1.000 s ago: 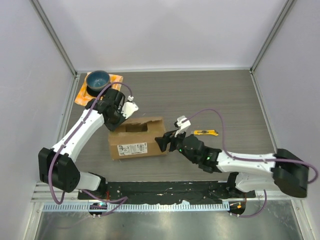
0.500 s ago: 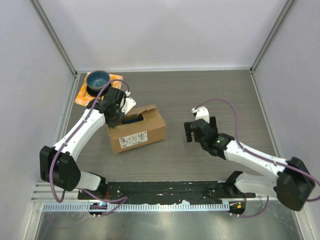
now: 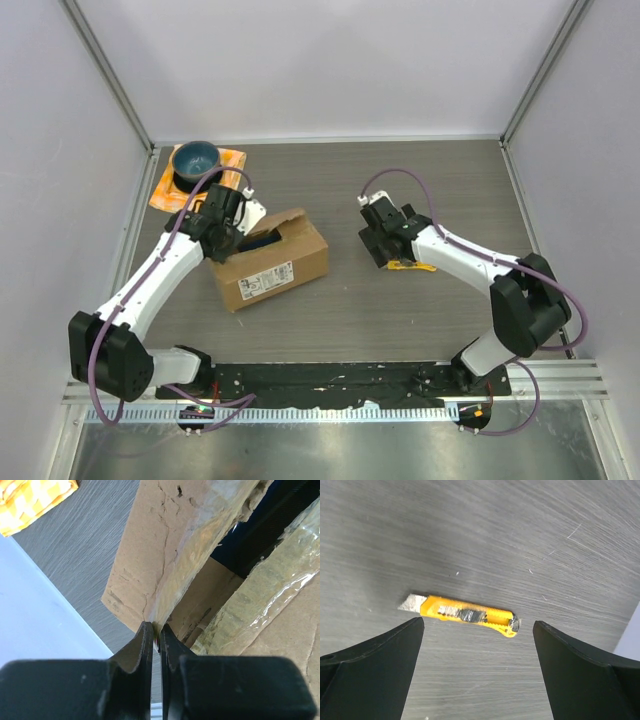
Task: Unpack the express box
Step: Pick up the knife from the center of the board.
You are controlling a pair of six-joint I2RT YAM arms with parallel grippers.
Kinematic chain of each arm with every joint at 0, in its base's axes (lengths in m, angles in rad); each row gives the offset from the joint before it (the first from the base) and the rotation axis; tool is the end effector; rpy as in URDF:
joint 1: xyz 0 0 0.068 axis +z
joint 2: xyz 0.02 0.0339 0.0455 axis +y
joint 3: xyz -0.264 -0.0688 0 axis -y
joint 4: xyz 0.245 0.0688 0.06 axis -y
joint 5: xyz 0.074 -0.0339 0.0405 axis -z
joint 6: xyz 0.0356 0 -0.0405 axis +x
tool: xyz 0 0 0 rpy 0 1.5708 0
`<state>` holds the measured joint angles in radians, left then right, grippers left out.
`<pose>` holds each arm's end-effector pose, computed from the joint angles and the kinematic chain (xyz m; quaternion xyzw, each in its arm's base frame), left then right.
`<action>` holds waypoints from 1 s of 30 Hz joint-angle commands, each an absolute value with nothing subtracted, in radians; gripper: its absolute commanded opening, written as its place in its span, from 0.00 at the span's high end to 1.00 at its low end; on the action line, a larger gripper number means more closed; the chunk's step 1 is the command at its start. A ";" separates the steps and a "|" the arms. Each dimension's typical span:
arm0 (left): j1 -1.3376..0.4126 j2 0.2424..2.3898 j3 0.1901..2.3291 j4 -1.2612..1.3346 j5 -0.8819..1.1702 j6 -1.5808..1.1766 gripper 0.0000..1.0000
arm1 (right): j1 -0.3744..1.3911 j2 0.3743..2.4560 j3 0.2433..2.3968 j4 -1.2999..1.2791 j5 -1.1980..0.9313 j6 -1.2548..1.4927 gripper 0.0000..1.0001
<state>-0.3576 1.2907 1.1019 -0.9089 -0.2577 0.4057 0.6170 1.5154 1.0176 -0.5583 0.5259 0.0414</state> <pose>0.2358 -0.0784 0.2836 0.3311 0.9059 0.1305 0.2293 0.2557 0.1595 0.2216 -0.2016 0.9142 -0.1584 0.3138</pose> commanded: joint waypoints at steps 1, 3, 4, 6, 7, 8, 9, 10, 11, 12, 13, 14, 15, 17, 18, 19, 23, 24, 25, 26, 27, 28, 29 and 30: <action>-0.354 1.262 1.114 -0.865 -0.213 0.376 0.92 | 0.600 1.543 1.066 -0.707 0.434 -0.188 0.05; -0.354 1.259 1.112 -0.868 -0.213 0.382 0.93 | 0.595 1.545 1.046 -0.724 0.404 -0.216 0.06; -0.354 1.256 1.111 -0.871 -0.213 0.382 0.93 | 0.588 1.545 1.040 -0.735 0.400 -0.236 0.06; -0.354 1.256 1.108 -0.873 -0.212 0.382 0.93 | 0.586 1.546 1.028 -0.741 0.393 -0.250 0.06; -0.356 1.256 1.108 -0.871 -0.210 0.382 0.93 | 0.581 1.554 1.025 -0.741 0.397 -0.270 0.05; -0.354 1.258 1.106 -0.873 -0.209 0.382 0.93 | 0.577 1.565 1.022 -0.741 0.409 -0.281 0.05; -0.354 1.258 1.106 -0.874 -0.207 0.382 0.93 | 0.566 1.603 1.023 -0.733 0.417 -0.287 0.05; -0.354 1.258 1.106 -0.876 -0.204 0.382 0.93 | 0.552 1.620 1.028 -0.732 0.401 -0.290 0.06; -0.354 1.258 1.106 -0.876 -0.203 0.379 0.93 | 0.546 1.641 1.043 -0.730 0.390 -0.296 0.06; -0.354 1.255 1.104 -0.877 -0.201 0.380 0.93 | 0.542 1.661 1.049 -0.717 0.381 -0.302 0.07; -0.354 1.252 1.104 -0.879 -0.201 0.380 0.93 | 0.537 1.692 1.051 -0.704 0.380 -0.313 0.07; -0.354 1.244 1.104 -0.880 -0.202 0.379 0.93 | 0.525 1.707 1.052 -0.693 0.377 -0.330 0.07; -0.354 1.240 1.100 -0.879 -0.204 0.382 0.93 | 0.516 1.718 1.054 -0.675 0.379 -0.334 0.08; -0.354 1.226 1.092 -0.877 -0.212 0.385 0.93 | 0.502 1.746 1.063 -0.657 0.376 -0.348 0.10; -0.354 1.224 1.091 -0.879 -0.213 0.388 0.93 | 0.499 1.747 1.063 -0.632 0.374 -0.354 0.10; -0.354 1.223 1.091 -0.880 -0.215 0.387 0.93 | 0.492 1.752 1.065 -0.620 0.376 -0.359 0.11; -0.354 1.218 1.101 -0.897 -0.200 0.377 0.93 | 0.459 1.756 1.066 -0.588 0.341 -0.368 0.16; -0.354 1.213 1.106 -0.903 -0.195 0.376 0.93 | 0.450 1.758 1.066 -0.575 0.328 -0.371 0.17; -0.354 1.213 1.109 -0.913 -0.187 0.373 0.93 | 0.445 1.758 1.068 -0.569 0.319 -0.371 0.18; -0.354 1.212 1.117 -0.919 -0.183 0.364 0.92 | 0.439 1.769 1.071 -0.562 0.308 -0.373 0.19; -0.354 1.213 1.120 -0.922 -0.172 0.362 0.92 | 0.427 1.773 1.074 -0.561 0.276 -0.373 0.21; -0.354 1.213 1.123 -0.930 -0.167 0.361 0.91 | 0.420 1.779 1.083 -0.558 0.261 -0.371 0.22; -0.354 1.212 1.126 -0.933 -0.164 0.359 0.87 | 0.414 1.784 1.089 -0.558 0.240 -0.365 0.25; -0.354 1.210 1.127 -0.936 -0.163 0.360 0.86 | 0.407 1.787 1.092 -0.560 0.215 -0.362 0.27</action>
<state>-0.3576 1.2495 1.0859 -0.9318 -0.2081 0.3859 0.4332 1.7435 1.0676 -0.6285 0.3317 -0.3664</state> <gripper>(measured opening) 0.122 0.769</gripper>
